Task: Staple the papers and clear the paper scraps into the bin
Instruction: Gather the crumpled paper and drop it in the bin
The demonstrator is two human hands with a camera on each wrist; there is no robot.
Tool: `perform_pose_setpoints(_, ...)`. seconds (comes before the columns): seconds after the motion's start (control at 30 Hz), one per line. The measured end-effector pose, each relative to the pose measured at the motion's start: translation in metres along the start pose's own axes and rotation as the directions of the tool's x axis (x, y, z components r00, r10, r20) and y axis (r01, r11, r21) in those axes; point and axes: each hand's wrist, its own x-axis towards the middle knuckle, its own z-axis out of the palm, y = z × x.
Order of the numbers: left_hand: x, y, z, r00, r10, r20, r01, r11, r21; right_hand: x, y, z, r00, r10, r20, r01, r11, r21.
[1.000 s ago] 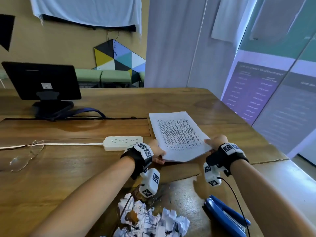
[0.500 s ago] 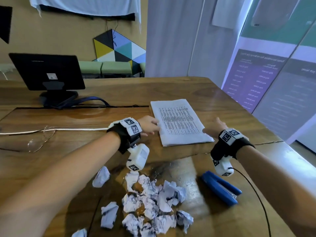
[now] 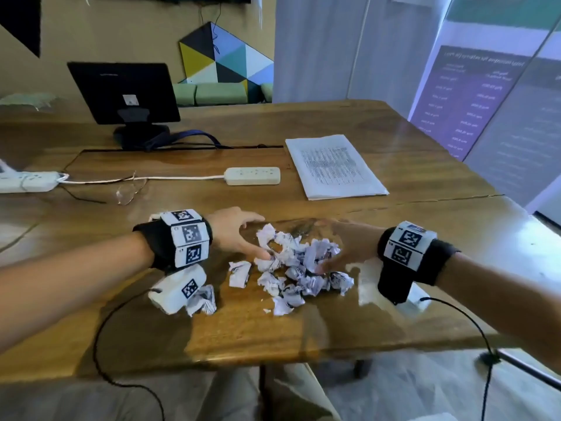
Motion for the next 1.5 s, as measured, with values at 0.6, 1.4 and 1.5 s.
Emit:
perform_pose_setpoints(0.6,-0.032,-0.022,0.059,0.995,-0.091,0.041,0.096,0.985,-0.143,0.006,-0.035,0.03,0.997,-0.07,-0.016,0.066,0.983,-0.171)
perform_pose_setpoints(1.4,0.006,-0.001,0.055,0.994,0.018,-0.111,-0.017,1.0,0.011,0.035,-0.036,0.031,0.979,-0.138,-0.153,0.116,0.983,-0.144)
perform_pose_setpoints(1.5,0.004,-0.004,0.052,0.993,0.031,-0.116,-0.034,0.999,-0.026,0.033,-0.031,0.028,0.967,-0.12,-0.223,0.106,0.992,-0.075)
